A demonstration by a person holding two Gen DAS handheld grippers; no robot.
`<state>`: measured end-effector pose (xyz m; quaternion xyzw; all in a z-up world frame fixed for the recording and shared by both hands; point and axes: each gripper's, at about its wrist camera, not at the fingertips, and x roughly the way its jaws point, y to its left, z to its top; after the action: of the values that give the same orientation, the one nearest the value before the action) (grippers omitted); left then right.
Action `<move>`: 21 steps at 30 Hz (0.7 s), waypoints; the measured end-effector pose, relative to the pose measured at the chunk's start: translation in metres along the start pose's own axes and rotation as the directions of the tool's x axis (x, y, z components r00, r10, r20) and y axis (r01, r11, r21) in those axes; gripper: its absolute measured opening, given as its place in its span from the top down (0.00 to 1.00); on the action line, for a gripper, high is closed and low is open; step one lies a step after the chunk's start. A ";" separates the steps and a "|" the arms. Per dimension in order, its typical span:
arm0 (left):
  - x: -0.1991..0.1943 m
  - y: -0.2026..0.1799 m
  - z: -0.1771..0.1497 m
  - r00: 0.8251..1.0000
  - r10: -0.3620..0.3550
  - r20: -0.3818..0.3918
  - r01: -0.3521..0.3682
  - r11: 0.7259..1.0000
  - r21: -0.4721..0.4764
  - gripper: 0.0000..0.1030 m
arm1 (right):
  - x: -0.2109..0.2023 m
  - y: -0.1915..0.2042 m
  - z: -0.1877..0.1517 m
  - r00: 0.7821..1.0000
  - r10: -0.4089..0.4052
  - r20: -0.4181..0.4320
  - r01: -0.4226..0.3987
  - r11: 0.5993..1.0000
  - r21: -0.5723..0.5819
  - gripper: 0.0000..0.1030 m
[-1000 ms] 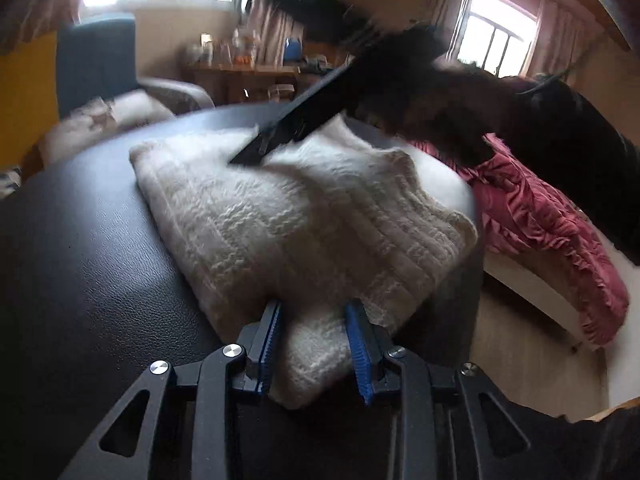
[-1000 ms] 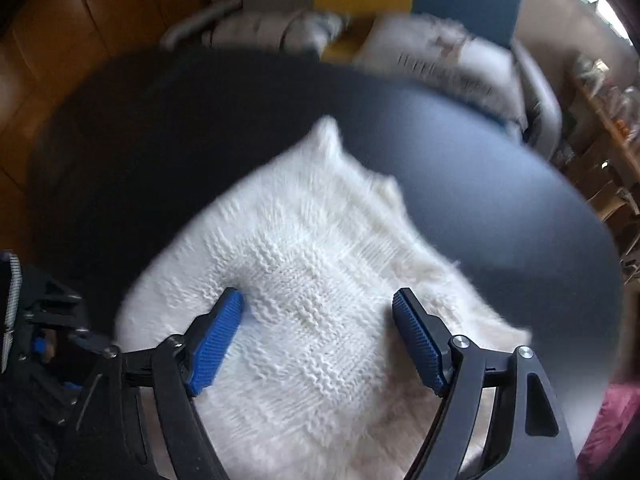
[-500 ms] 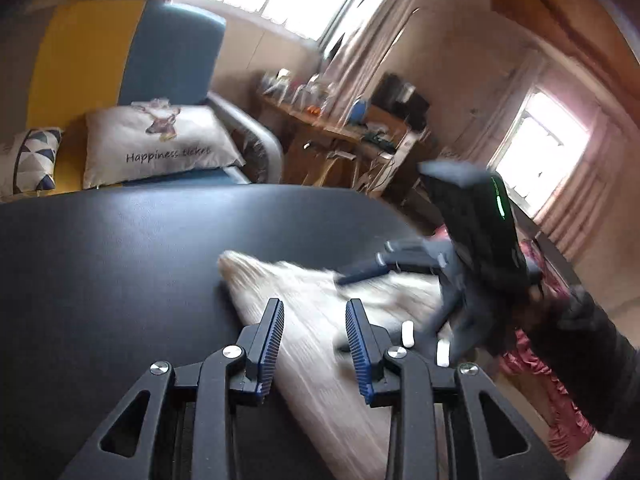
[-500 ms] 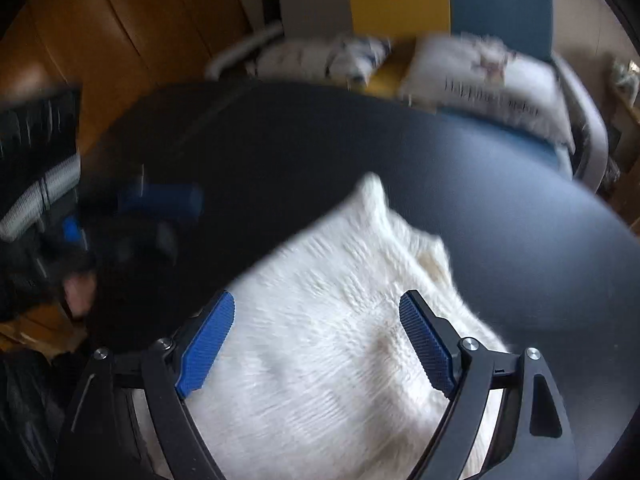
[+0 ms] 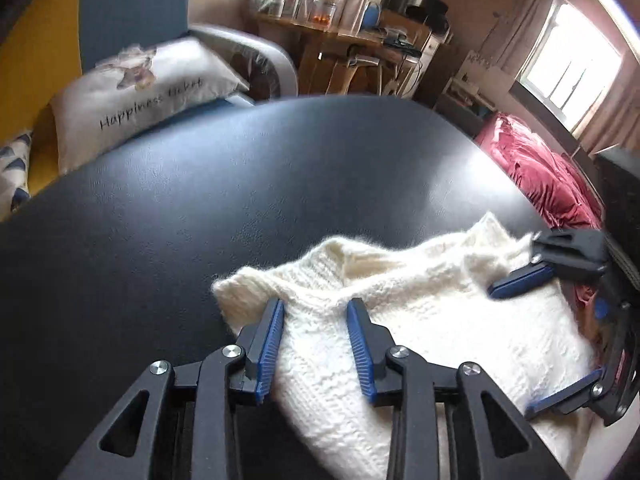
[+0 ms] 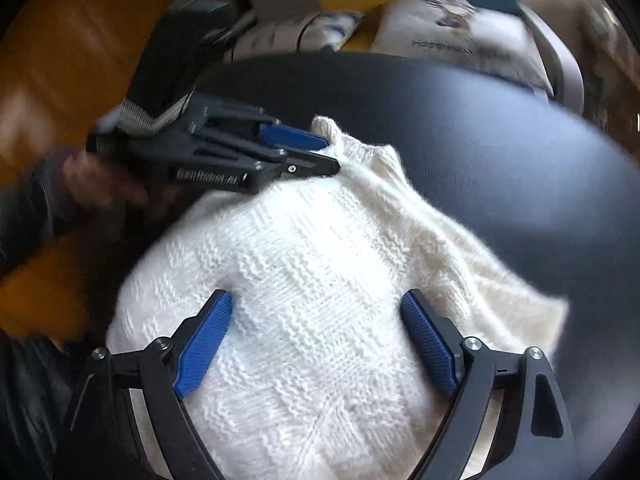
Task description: Fold clothes
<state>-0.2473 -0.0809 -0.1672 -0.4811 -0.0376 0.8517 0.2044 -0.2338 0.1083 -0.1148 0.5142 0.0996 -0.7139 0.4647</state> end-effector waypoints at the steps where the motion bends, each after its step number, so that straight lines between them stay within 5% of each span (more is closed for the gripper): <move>1: -0.004 0.002 -0.001 1.000 -0.012 0.008 0.012 1.000 -0.021 0.68 | -0.003 -0.001 -0.003 1.000 0.010 0.023 -0.010 1.000 0.009 0.13; 7: -0.059 0.024 -0.029 0.983 -0.136 0.121 0.154 0.977 -0.149 0.66 | -0.063 -0.011 -0.032 0.976 0.073 0.205 -0.106 0.983 0.152 0.12; 10: -0.080 0.032 -0.052 0.968 -0.201 0.150 0.229 0.952 -0.203 0.64 | -0.097 -0.024 -0.074 0.965 0.016 0.260 -0.086 0.962 0.259 0.12; 16: -0.089 0.040 -0.108 0.960 -0.253 0.120 0.279 0.904 -0.324 0.60 | -0.104 -0.041 -0.139 0.972 -0.013 0.234 -0.091 0.899 0.428 0.12; 21: -0.084 0.040 -0.133 0.937 -0.327 0.125 0.349 0.846 -0.404 0.53 | -0.087 -0.043 -0.166 0.971 0.017 0.237 -0.137 0.854 0.502 0.12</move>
<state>-0.1110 -0.1676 -0.1807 -0.4776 -0.3090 0.7861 0.2416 -0.1571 0.2837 -0.1317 0.5395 -0.1686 -0.7484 0.3470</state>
